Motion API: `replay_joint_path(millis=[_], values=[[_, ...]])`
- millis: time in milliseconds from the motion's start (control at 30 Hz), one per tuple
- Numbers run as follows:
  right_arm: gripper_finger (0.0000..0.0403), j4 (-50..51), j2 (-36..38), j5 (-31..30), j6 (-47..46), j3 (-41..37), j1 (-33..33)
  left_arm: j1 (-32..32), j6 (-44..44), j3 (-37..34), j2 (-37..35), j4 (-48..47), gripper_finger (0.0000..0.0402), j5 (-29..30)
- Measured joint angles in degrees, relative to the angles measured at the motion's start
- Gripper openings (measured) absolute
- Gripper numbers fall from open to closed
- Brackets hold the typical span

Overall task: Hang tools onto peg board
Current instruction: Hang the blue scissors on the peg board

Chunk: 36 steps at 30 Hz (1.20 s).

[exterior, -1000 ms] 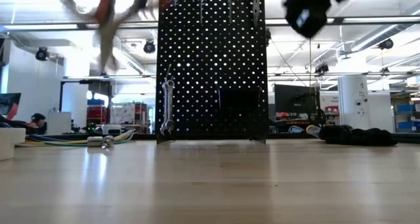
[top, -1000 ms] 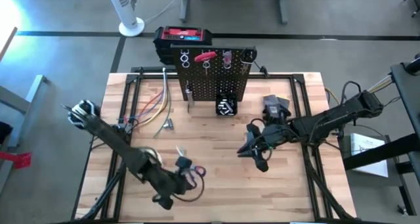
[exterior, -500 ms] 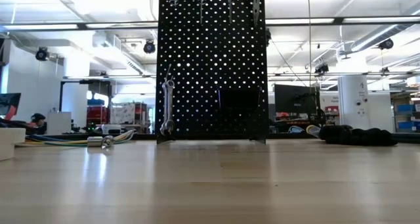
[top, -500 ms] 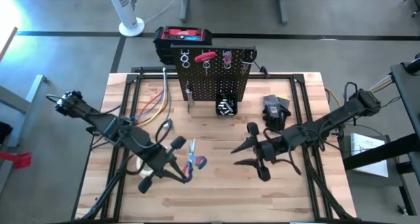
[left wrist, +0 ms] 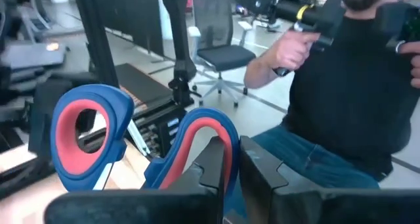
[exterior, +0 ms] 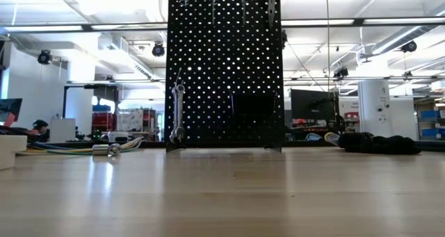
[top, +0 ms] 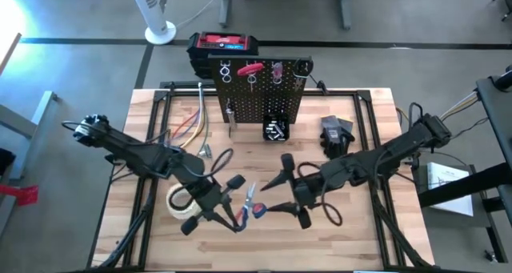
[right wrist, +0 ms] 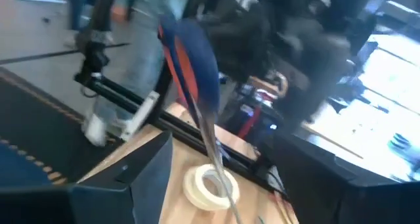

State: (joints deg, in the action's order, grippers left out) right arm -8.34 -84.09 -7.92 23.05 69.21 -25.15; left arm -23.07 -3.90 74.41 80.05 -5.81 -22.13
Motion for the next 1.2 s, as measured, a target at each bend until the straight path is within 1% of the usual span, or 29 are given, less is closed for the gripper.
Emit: replay_joint_path(millis=[67, 200, 233, 333, 633, 667, 700, 800, 900, 967, 1033, 1067, 1133, 1167, 1200], values=[[0.0233, 0.7, -1.4, 1.7, -0.1, 1.8, 0.0, 0.4, 0.0, -0.2, 0.8, -0.2, 0.0012, -1.6], [0.0197, 3.0, -3.0, 2.3, -0.5, 3.6, 0.0, 0.5, -0.2, -0.2, 1.3, 0.5, 0.001, -2.5], [0.0185, 3.7, -3.2, 3.2, -0.9, 3.8, 0.0, 0.5, -0.5, -0.2, 1.4, 0.6, 0.0009, -2.6], [0.0149, 3.4, -4.2, 8.7, -1.6, 4.5, 0.1, 0.6, -1.5, -0.5, 1.8, 0.5, 0.0009, -2.9], [0.0026, 3.6, -4.9, 9.3, -1.5, 5.3, 0.0, 1.1, -1.8, -1.2, 2.3, 0.8, 0.0009, -4.2], [0.0018, 3.7, -4.7, 9.2, -1.6, 5.3, 0.0, 1.1, -1.9, -1.3, 2.3, 0.9, 0.0011, -4.2], [0.0016, 3.9, -4.4, 8.0, -1.7, 5.3, 0.0, 1.2, -2.1, -1.3, 2.2, 0.6, 0.0013, -4.1], [0.0016, 5.2, -3.0, -0.5, -1.5, 5.2, -1.7, 1.3, -3.0, -1.3, 1.4, -3.3, 0.0031, -3.8], [0.0016, 7.5, -0.3, -4.5, -2.6, 5.2, -3.1, 1.2, -3.5, -1.8, 0.9, -8.8, 0.0059, -3.3], [0.0016, 9.1, 1.5, -6.2, -4.8, 5.2, -3.3, 1.2, -3.1, -2.7, 0.2, -11.1, 0.0077, -0.9], [0.0016, 10.1, 3.2, -7.7, -7.0, 5.2, -3.2, 1.1, -2.2, -4.3, -1.4, -11.8, 0.0092, 3.3], [0.0016, 10.3, 4.0, -8.2, -7.9, 5.2, -3.1, 1.1, -1.9, -5.1, -2.2, -11.8, 0.0099, 5.8], [0.0016, 10.8, 5.5, -8.9, -9.7, 5.2, -3.0, 0.9, -1.0, -6.5, -3.5, -10.1, 0.0106, 13.0], [0.0016, 10.7, 5.9, -9.0, -10.4, 5.3, -2.7, 0.7, -0.7, -7.4, -4.3, -8.5, 0.0107, 16.4], [0.0016, 10.8, 6.1, -9.1, -11.0, 5.5, -2.4, 0.6, -0.7, -8.3, -5.1, -6.3, 0.0107, 18.5]])
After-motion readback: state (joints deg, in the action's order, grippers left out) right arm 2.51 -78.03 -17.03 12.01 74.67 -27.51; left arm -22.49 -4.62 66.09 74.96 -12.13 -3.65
